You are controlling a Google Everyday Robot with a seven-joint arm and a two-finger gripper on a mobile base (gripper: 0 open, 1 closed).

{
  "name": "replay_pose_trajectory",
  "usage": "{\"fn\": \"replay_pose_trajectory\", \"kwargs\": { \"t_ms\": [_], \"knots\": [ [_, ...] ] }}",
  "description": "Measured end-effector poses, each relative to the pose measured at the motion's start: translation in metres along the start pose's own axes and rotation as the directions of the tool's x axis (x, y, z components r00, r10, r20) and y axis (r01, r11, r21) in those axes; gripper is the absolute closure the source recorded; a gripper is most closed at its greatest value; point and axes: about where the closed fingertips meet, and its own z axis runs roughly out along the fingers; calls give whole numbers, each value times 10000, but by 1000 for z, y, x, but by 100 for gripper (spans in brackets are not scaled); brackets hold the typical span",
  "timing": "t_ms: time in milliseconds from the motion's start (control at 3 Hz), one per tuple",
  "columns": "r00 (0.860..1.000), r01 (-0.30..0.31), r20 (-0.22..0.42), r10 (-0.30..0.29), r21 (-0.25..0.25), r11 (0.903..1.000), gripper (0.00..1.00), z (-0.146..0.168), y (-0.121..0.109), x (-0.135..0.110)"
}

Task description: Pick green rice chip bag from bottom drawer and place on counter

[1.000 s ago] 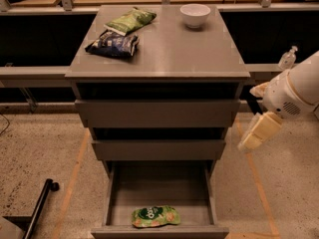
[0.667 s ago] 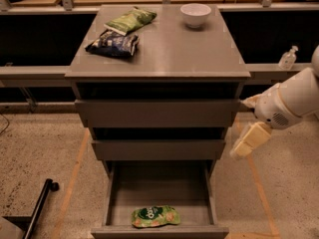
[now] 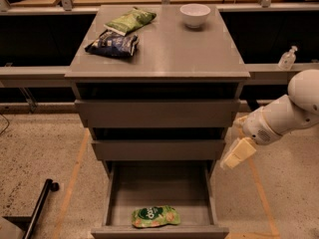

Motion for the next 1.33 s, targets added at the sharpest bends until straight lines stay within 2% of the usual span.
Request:
{"fn": "replay_pose_trajectory", "kwargs": {
  "t_ms": [333, 667, 1000, 1333],
  "knots": [
    [10000, 1, 0, -1, -1, 10000, 0, 0, 0, 0],
    [9999, -154, -2, 154, -459, 9988, 0, 17, 5, 4],
    [9982, -385, 396, 444, -1388, 9896, 0, 57, 8, 3],
    [9923, -780, 745, 990, -2454, 9663, 0, 114, 2, 6]
  ]
}}
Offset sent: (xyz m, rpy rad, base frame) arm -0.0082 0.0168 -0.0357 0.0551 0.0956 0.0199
